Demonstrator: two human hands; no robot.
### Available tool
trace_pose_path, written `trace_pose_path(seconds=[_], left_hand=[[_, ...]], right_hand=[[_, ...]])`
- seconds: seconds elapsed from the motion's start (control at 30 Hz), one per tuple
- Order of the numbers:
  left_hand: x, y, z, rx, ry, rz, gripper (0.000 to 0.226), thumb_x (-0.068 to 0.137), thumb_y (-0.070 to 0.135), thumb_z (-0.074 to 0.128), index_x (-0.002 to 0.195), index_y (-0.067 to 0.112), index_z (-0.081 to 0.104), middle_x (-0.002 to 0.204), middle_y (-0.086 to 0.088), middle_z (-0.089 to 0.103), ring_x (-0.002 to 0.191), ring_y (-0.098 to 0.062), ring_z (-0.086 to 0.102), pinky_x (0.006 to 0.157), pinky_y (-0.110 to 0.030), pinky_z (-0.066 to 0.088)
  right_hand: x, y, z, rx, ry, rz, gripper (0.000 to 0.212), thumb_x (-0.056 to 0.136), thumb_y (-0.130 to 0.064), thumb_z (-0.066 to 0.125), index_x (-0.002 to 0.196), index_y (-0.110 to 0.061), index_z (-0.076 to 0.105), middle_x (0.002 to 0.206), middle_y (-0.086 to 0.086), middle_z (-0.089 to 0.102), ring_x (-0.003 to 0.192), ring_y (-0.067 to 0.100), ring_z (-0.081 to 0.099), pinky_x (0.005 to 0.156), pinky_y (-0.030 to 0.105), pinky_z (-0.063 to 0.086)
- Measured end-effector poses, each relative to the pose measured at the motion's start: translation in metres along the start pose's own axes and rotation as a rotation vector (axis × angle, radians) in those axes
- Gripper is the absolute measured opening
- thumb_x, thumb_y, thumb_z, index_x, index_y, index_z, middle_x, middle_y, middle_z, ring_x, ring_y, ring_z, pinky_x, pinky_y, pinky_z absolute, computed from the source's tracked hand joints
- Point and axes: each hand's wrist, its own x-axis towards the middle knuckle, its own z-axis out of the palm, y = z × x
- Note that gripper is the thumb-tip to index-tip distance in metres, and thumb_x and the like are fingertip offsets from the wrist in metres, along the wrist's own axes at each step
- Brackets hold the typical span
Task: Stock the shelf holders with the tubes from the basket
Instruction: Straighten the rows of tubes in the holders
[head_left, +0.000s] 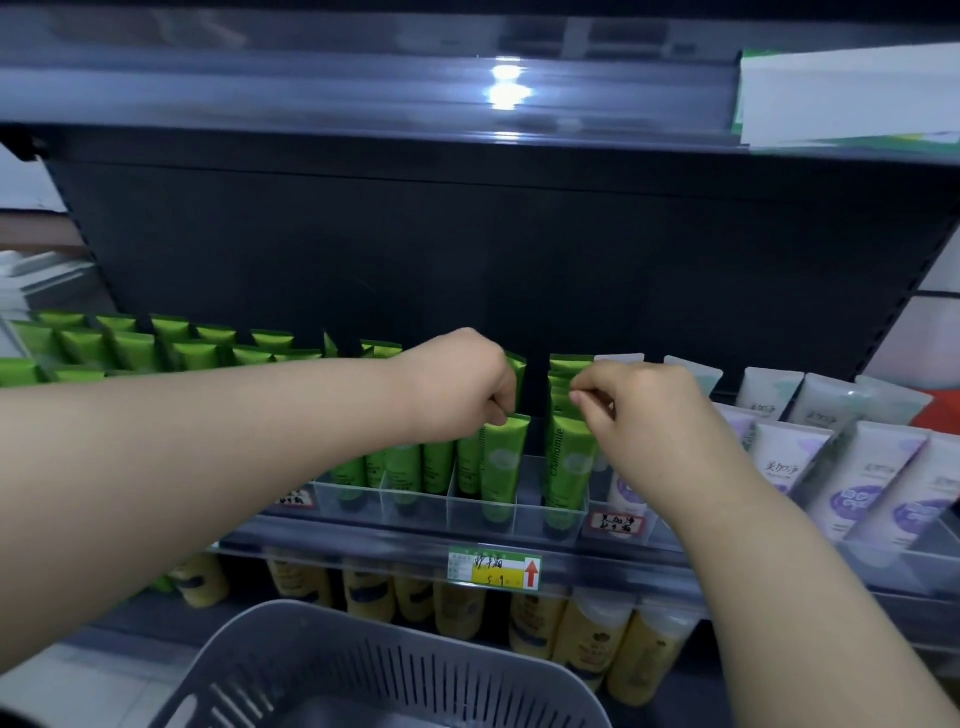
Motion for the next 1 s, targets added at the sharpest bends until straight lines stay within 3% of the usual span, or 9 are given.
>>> trace_pose_path(seconds=[0.13,0.27,0.4,0.5,0.7,0.83,0.93,1.0], left_hand=[[-0.002,-0.001,0.004,-0.047,0.032,-0.006,0.018,0.087,0.022,0.065,0.102,0.016,0.073,0.100,0.002,0.070,0.094,-0.012,0.063,0.088,-0.027,0.049],[-0.002,-0.005,0.002,-0.111,0.036,-0.028,0.021,0.084,0.026,0.068,0.103,0.019,0.072,0.098,0.004,0.070,0.079,-0.006,0.058,0.082,-0.020,0.048],[-0.001,-0.013,-0.008,-0.150,0.100,-0.030,0.023,0.083,0.029,0.068,0.103,0.019,0.073,0.102,0.004,0.071,0.094,-0.006,0.063,0.083,-0.013,0.043],[0.004,-0.022,-0.018,-0.132,0.165,-0.071,0.023,0.085,0.026,0.067,0.106,0.019,0.071,0.106,0.003,0.070,0.092,-0.006,0.060,0.076,-0.009,0.037],[0.021,-0.029,-0.018,-0.027,-0.018,-0.179,0.032,0.090,0.028,0.061,0.121,0.020,0.062,0.119,0.003,0.063,0.107,-0.014,0.058,0.081,-0.018,0.040],[0.026,-0.028,-0.018,-0.011,-0.068,-0.152,0.024,0.090,0.025,0.060,0.113,0.020,0.066,0.115,0.004,0.065,0.092,-0.009,0.055,0.078,-0.018,0.040],[0.027,-0.024,-0.015,0.056,-0.093,-0.105,0.023,0.091,0.023,0.057,0.112,0.020,0.067,0.113,0.004,0.065,0.096,-0.012,0.058,0.079,-0.019,0.043],[0.030,-0.023,-0.012,0.096,-0.096,-0.078,0.020,0.090,0.025,0.059,0.106,0.018,0.068,0.102,0.003,0.066,0.087,-0.012,0.056,0.075,-0.021,0.044]], right_hand=[[-0.002,0.000,0.001,-0.014,-0.009,0.001,0.018,0.093,-0.026,0.052,0.099,-0.020,0.068,0.085,0.004,0.065,0.081,0.026,0.062,0.072,0.038,0.053],[-0.001,-0.001,0.003,-0.013,0.006,-0.021,0.018,0.092,-0.024,0.053,0.099,-0.017,0.069,0.089,0.006,0.066,0.084,0.027,0.062,0.074,0.039,0.053],[-0.001,-0.002,0.004,-0.011,0.016,-0.044,0.018,0.092,-0.023,0.054,0.098,-0.016,0.069,0.092,0.004,0.066,0.087,0.025,0.061,0.076,0.039,0.052],[-0.002,-0.001,0.006,-0.004,0.044,-0.071,0.016,0.090,-0.019,0.056,0.096,-0.014,0.070,0.091,0.006,0.066,0.087,0.026,0.060,0.076,0.040,0.052],[-0.001,0.000,0.015,0.010,0.112,-0.122,0.009,0.084,-0.010,0.065,0.090,-0.010,0.072,0.084,0.008,0.067,0.087,0.030,0.060,0.070,0.041,0.053],[0.000,-0.004,0.018,-0.019,0.143,-0.178,0.005,0.080,-0.009,0.068,0.084,-0.009,0.072,0.078,0.007,0.068,0.083,0.029,0.062,0.063,0.037,0.053],[0.000,-0.005,0.019,-0.030,0.148,-0.196,0.004,0.080,-0.009,0.068,0.082,-0.008,0.072,0.077,0.007,0.067,0.082,0.029,0.062,0.062,0.037,0.054],[0.001,-0.005,0.020,-0.034,0.143,-0.193,0.005,0.081,-0.009,0.068,0.083,-0.008,0.072,0.078,0.007,0.067,0.083,0.029,0.061,0.063,0.037,0.053]])
